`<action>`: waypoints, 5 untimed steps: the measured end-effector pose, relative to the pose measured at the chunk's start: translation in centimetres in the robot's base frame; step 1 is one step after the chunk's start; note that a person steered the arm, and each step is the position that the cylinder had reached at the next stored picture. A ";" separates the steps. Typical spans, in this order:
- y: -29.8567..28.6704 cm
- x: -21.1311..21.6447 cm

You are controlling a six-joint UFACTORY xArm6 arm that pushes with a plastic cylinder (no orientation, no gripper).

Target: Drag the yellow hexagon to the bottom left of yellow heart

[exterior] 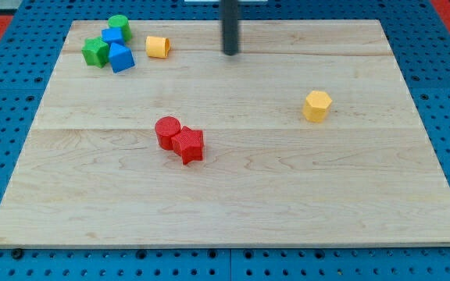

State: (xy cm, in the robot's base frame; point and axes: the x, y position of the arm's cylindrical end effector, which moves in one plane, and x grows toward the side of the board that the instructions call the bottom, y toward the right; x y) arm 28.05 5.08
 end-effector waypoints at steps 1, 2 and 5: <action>8.8 4.9; 12.2 11.4; 6.3 13.5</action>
State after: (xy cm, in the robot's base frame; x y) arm 41.55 11.40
